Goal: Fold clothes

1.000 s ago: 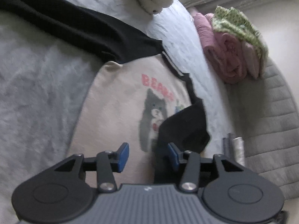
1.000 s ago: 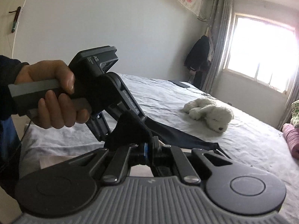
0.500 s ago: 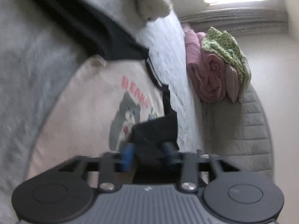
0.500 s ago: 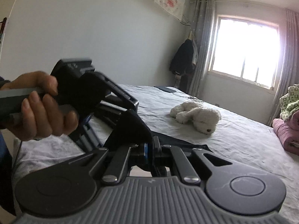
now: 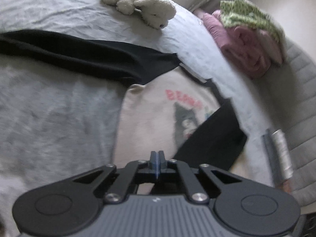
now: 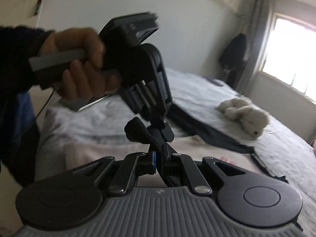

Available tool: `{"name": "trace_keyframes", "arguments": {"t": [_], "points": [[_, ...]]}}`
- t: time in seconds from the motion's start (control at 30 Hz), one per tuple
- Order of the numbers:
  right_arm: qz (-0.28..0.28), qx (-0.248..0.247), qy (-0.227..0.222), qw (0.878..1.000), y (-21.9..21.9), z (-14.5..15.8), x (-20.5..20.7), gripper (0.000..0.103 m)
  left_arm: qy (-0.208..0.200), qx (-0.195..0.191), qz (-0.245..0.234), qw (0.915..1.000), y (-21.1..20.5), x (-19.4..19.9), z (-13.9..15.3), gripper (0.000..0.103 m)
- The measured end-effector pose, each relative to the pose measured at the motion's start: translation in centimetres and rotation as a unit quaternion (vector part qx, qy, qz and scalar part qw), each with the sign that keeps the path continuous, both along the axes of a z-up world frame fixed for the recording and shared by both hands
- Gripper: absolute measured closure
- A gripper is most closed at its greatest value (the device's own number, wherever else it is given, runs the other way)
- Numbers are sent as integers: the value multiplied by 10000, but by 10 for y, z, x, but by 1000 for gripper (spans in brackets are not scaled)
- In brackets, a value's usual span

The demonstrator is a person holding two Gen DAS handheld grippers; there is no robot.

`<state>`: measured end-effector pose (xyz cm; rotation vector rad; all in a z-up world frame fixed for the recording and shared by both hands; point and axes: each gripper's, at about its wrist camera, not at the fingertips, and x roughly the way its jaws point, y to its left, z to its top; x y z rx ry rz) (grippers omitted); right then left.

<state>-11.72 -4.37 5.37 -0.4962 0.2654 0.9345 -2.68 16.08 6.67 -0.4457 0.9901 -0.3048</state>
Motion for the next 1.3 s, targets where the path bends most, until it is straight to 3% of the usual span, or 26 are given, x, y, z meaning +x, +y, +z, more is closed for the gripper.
{"name": "trace_keyframes", "arguments": {"t": [0.27, 0.5, 0.6, 0.67, 0.73, 0.8, 0.9, 1.0, 1.07, 1.3], "points": [[478, -773, 315, 9954, 6, -14, -1, 98, 7, 396, -400, 9984, -19, 2, -8, 103], [1324, -968, 1185, 9793, -20, 4, -2, 88, -138, 847, -565, 9947, -40, 9, -7, 102], [1616, -1105, 1191, 9734, -36, 12, -10, 88, -236, 1026, -593, 9927, -50, 15, -6, 101], [1119, -852, 1058, 9844, -56, 25, 4, 87, -331, 1015, -622, 9923, -58, 20, -5, 98], [498, -536, 902, 9932, -79, 39, 21, 70, -457, 980, -668, 9919, -68, 27, -3, 95], [-552, -313, 826, 9946, -111, 48, 51, 65, -606, 910, -705, 9915, -81, 37, 2, 90], [-1873, -224, 1059, 9763, -162, 42, 94, 65, -795, 699, -760, 9915, -106, 59, 12, 84], [-2874, -180, 1591, 9443, -205, 26, 130, 65, -1022, 510, -958, 9888, -141, 87, 26, 77], [-3150, -148, 1865, 9305, -223, 16, 146, 65, -1176, 512, -1205, 9844, -172, 110, 34, 73], [-2919, -178, 2137, 9321, -226, 1, 168, 65, -1117, 745, -1871, 9731, -264, 193, 20, 67]]}}
